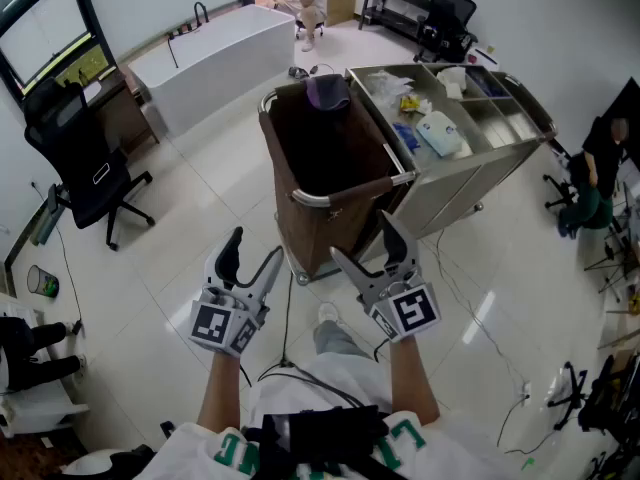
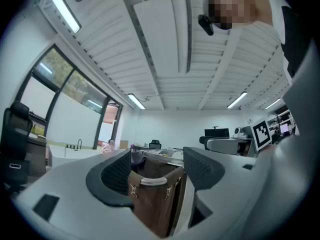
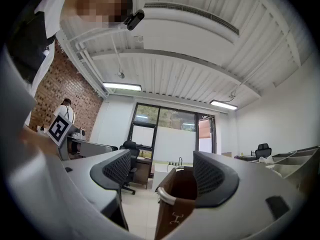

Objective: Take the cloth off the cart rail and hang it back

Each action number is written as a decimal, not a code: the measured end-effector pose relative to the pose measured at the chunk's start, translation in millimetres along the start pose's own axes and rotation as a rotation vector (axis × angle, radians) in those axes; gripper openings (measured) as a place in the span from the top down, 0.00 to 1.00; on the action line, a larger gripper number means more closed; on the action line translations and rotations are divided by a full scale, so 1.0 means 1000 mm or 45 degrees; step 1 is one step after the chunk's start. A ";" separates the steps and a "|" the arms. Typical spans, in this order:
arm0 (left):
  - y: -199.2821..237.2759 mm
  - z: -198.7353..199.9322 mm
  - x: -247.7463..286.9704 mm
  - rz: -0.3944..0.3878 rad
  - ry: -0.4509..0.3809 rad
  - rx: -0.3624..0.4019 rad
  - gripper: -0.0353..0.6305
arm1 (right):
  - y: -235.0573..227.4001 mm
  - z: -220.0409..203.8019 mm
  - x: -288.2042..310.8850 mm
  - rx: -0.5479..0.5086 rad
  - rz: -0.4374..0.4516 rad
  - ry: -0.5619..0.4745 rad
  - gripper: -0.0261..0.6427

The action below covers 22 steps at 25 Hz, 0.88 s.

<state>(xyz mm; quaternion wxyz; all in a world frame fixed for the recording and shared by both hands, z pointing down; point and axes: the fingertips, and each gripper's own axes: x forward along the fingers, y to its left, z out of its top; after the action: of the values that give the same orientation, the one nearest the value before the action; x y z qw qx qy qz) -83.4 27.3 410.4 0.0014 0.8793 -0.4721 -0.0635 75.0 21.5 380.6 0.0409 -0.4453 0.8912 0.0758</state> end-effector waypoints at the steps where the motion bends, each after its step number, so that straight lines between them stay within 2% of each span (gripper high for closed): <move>1: 0.002 0.000 0.015 0.008 0.008 0.006 0.48 | -0.019 -0.002 0.008 -0.010 0.000 -0.008 0.36; 5: 0.013 0.009 0.076 0.055 0.001 0.060 0.48 | -0.083 0.001 0.045 -0.002 0.053 -0.052 0.36; 8: 0.021 0.017 0.117 0.081 -0.026 0.089 0.48 | -0.109 0.005 0.075 0.001 0.133 -0.072 0.36; 12: 0.024 0.021 0.159 0.044 -0.028 0.110 0.48 | -0.141 0.006 0.108 -0.063 0.171 -0.039 0.36; 16: 0.045 0.018 0.187 0.016 -0.004 0.125 0.48 | -0.178 0.011 0.144 -0.147 0.169 -0.044 0.36; 20: 0.069 0.018 0.207 -0.021 0.011 0.083 0.48 | -0.212 0.018 0.191 -0.200 0.161 0.093 0.36; 22: 0.079 0.016 0.212 -0.042 0.023 0.066 0.48 | -0.222 0.011 0.222 -0.286 0.221 0.210 0.36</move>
<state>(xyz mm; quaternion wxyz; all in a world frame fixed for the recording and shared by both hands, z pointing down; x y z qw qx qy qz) -34.9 -191.6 376.4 -0.0182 0.8871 -0.4591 -0.0432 119.9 -283.1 316.5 -0.0891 -0.3733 0.9125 0.1415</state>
